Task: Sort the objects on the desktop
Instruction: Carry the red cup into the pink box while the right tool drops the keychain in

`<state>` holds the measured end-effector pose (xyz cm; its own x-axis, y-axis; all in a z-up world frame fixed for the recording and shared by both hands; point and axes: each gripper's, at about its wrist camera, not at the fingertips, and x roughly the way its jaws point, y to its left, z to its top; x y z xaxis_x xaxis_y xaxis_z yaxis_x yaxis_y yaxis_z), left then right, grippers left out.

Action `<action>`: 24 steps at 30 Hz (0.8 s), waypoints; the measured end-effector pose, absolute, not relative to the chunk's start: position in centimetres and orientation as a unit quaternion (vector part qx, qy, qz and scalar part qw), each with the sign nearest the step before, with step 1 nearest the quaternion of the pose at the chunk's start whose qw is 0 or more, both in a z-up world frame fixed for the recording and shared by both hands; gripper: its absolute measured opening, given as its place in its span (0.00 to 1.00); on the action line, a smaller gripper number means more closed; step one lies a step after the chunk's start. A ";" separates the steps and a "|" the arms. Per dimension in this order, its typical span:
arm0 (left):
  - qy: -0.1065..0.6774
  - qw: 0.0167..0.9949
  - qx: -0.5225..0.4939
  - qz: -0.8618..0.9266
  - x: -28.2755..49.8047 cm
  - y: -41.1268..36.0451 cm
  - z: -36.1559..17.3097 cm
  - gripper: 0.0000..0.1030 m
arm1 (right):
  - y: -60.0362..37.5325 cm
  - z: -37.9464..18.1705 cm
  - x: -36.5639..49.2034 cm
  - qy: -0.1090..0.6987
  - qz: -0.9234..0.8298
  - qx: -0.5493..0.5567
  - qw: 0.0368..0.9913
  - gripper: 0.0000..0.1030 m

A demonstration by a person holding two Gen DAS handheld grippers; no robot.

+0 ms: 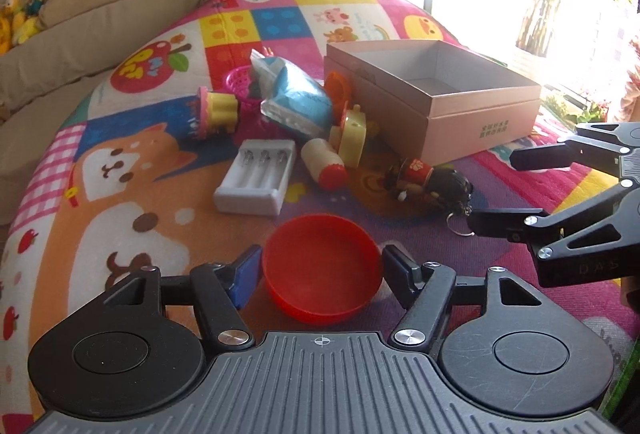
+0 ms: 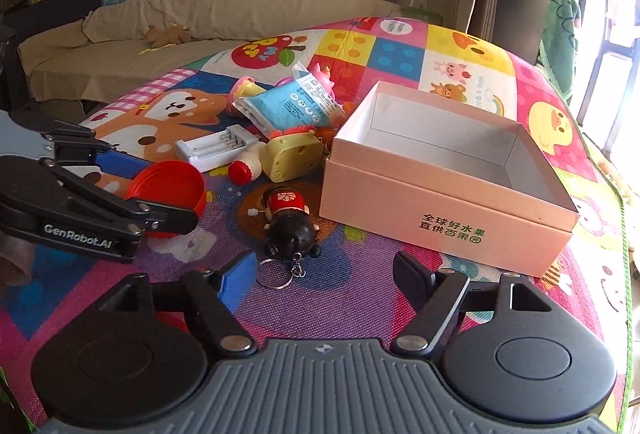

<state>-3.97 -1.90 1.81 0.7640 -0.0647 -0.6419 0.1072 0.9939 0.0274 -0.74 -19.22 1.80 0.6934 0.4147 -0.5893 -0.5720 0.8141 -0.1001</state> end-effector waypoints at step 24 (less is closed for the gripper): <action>0.356 0.934 -0.016 -0.033 -5.0 -1.0 1.0 0.94 | -16.0 1.7 3.1 0.326 0.231 -0.084 0.913 0.92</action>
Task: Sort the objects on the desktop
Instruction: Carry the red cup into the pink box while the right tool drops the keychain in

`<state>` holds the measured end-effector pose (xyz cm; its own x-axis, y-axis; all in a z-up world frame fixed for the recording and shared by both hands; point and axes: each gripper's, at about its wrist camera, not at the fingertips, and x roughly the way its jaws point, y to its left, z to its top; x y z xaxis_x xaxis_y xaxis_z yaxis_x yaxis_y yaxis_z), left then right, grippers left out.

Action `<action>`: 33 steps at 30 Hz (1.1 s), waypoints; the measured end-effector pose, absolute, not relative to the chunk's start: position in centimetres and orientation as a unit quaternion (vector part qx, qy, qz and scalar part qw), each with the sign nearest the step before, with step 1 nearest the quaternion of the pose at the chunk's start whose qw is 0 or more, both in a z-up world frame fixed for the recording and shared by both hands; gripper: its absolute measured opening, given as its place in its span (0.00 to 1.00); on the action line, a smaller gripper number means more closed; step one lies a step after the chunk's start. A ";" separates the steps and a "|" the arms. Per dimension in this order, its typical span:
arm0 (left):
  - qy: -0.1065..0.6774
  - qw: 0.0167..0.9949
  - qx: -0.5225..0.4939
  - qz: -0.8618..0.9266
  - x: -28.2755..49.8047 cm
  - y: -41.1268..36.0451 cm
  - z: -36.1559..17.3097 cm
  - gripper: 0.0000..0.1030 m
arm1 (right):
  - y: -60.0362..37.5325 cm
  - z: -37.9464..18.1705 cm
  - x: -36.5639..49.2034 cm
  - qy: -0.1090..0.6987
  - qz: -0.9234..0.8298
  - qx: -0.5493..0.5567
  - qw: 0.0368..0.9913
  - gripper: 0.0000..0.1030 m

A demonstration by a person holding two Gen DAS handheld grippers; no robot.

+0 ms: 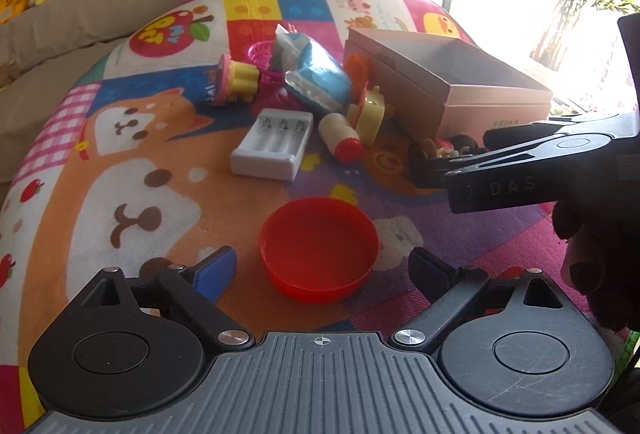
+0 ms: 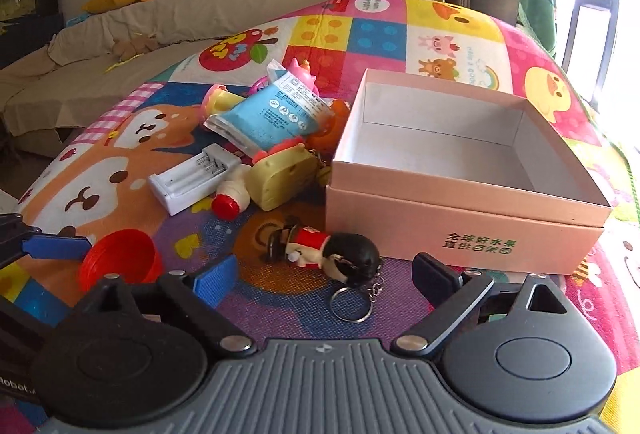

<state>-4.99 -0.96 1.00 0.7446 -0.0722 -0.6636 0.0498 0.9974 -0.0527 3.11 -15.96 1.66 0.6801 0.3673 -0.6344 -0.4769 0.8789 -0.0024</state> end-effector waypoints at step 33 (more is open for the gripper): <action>0.227 0.970 0.002 -0.084 10.9 -9.1 11.2 0.87 | -27.9 15.4 13.0 0.245 0.173 0.045 0.953 0.73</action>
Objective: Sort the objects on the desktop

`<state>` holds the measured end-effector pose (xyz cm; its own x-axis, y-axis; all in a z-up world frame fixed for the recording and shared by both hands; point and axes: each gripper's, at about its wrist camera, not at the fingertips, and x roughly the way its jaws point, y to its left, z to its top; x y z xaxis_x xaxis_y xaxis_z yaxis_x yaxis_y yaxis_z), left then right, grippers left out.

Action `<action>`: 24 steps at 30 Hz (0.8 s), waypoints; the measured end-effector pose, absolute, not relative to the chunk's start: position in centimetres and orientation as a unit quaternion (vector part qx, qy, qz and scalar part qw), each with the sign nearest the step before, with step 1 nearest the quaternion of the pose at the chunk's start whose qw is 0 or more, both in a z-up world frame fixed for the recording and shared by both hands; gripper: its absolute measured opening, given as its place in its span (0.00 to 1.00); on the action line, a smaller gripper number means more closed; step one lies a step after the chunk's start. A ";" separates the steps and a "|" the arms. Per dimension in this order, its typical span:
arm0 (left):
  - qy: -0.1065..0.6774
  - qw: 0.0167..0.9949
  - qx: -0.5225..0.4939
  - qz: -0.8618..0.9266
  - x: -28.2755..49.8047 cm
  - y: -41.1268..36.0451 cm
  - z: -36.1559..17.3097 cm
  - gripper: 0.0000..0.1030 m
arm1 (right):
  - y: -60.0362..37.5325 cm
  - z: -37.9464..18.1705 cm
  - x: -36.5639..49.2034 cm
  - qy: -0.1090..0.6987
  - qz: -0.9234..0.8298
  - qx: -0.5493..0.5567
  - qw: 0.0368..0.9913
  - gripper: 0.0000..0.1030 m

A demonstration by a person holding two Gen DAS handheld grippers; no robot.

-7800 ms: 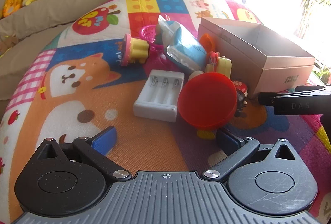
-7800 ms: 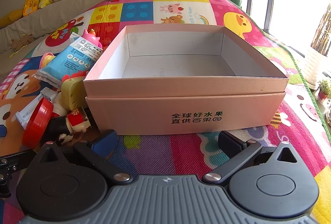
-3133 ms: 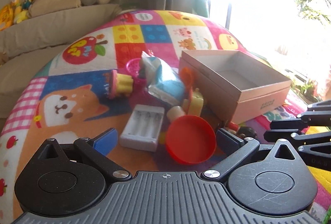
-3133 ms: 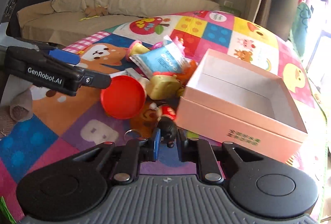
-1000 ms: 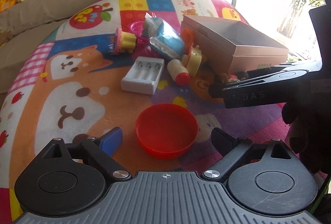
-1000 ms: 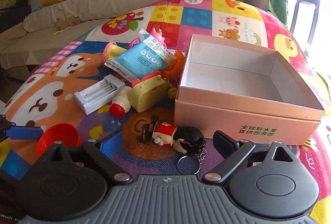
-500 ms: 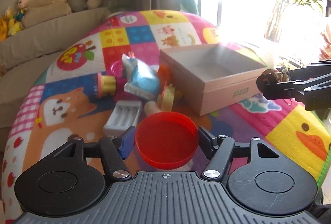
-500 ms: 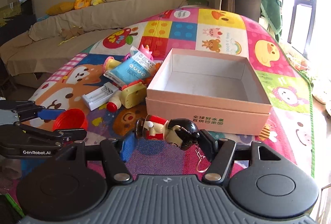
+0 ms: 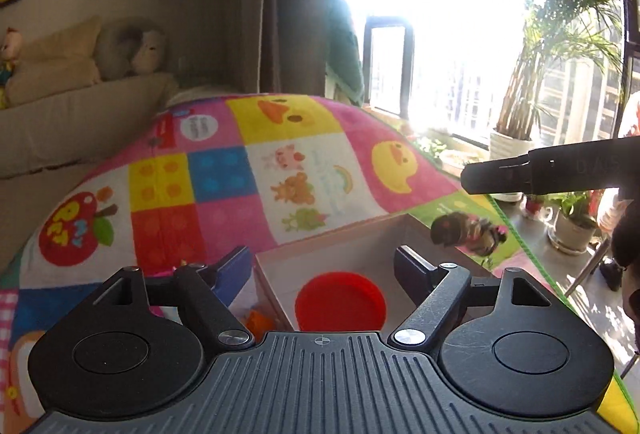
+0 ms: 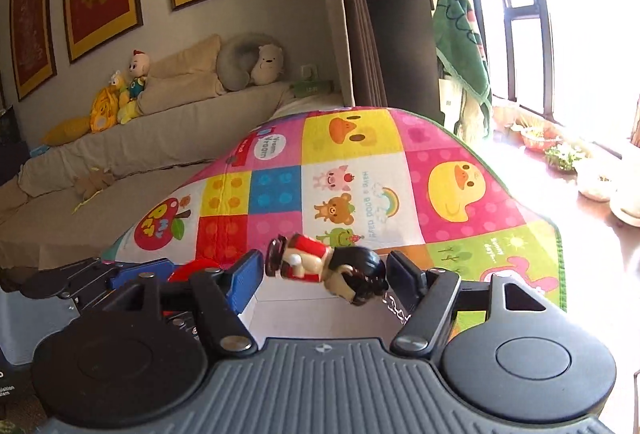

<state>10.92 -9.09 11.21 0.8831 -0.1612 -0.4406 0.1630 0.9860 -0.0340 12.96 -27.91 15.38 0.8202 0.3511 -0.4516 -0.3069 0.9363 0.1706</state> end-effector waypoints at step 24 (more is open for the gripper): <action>0.290 0.949 -0.076 0.097 -0.2 7.9 3.8 0.97 | -10.0 3.6 3.5 0.258 0.313 -0.186 0.895 0.49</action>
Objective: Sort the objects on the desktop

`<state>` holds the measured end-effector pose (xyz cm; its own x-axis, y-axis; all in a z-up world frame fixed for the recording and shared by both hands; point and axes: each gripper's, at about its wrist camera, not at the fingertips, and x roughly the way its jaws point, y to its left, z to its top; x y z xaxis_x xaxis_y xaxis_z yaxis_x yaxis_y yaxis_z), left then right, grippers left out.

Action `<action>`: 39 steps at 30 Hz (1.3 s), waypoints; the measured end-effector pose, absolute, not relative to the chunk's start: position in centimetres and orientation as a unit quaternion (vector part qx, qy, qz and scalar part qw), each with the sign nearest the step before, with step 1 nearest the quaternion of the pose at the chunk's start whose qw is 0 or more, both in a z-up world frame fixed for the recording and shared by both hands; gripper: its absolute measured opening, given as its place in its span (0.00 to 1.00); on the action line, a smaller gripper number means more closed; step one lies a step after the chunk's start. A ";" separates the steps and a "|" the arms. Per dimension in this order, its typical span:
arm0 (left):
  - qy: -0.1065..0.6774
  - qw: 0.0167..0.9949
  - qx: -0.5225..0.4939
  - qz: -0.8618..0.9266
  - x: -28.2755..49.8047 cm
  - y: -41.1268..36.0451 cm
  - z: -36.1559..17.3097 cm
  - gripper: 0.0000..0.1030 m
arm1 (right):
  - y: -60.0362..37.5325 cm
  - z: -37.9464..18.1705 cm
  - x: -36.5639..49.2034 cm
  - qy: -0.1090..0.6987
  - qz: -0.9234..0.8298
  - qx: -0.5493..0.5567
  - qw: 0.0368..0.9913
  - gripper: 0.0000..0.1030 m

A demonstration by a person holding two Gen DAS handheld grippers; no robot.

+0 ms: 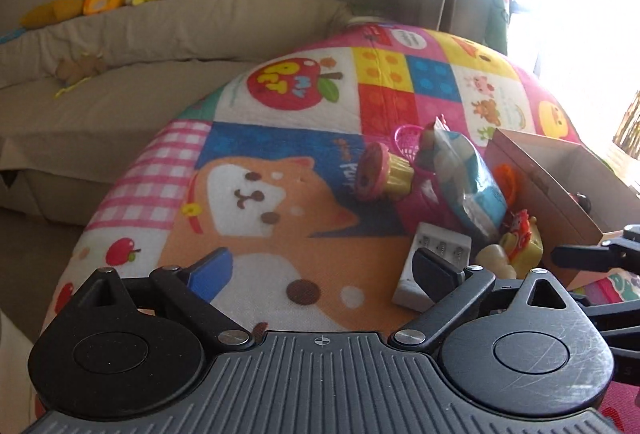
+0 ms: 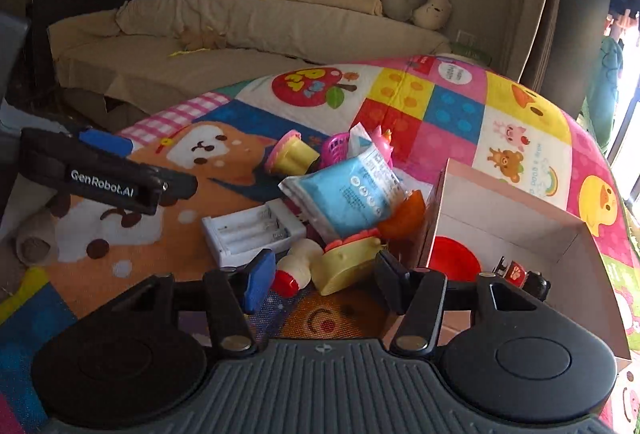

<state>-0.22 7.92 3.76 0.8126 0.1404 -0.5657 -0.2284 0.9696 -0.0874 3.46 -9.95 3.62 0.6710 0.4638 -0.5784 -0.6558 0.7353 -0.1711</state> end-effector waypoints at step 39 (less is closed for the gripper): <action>0.329 0.944 -0.018 0.008 1.0 2.1 2.6 0.98 | -30.8 4.1 13.1 0.306 0.127 0.141 0.933 0.97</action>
<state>1.04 2.06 2.61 0.7839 0.0035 -0.6209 -0.0269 0.9992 -0.0282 13.11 -30.82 4.15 0.7802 0.3240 -0.5350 -0.1509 0.9276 0.3416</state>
